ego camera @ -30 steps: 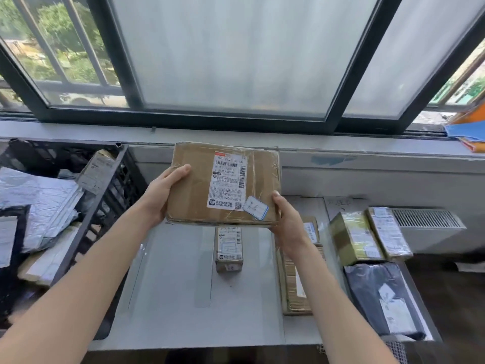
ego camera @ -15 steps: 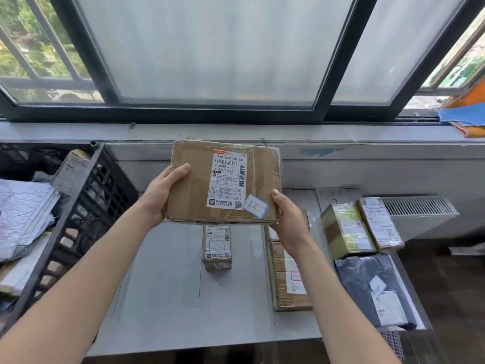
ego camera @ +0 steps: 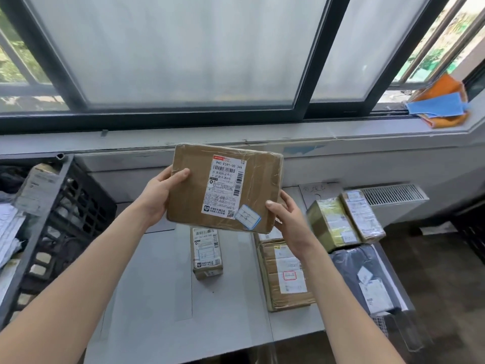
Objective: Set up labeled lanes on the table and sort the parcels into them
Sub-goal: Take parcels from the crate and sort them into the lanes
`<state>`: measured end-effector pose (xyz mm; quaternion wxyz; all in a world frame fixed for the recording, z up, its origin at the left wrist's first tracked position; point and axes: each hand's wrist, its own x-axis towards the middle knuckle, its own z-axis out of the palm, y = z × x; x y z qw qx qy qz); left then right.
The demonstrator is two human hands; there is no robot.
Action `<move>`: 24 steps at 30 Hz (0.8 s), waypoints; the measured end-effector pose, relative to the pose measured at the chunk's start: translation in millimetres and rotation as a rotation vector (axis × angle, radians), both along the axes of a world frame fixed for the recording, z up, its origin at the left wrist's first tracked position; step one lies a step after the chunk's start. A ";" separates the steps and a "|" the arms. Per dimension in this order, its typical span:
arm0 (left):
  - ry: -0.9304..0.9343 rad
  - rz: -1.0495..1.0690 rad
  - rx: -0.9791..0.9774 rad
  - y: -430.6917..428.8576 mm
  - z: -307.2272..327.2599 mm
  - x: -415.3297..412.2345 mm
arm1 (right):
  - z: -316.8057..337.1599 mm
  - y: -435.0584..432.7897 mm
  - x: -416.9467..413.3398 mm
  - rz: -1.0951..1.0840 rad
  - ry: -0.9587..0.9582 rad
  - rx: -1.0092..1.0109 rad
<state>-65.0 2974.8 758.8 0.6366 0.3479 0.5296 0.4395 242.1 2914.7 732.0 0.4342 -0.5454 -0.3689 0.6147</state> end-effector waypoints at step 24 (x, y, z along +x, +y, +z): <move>0.078 -0.370 -0.302 33.5 -57.5 73.9 | -49.3 -108.8 -28.9 -0.071 -0.638 0.092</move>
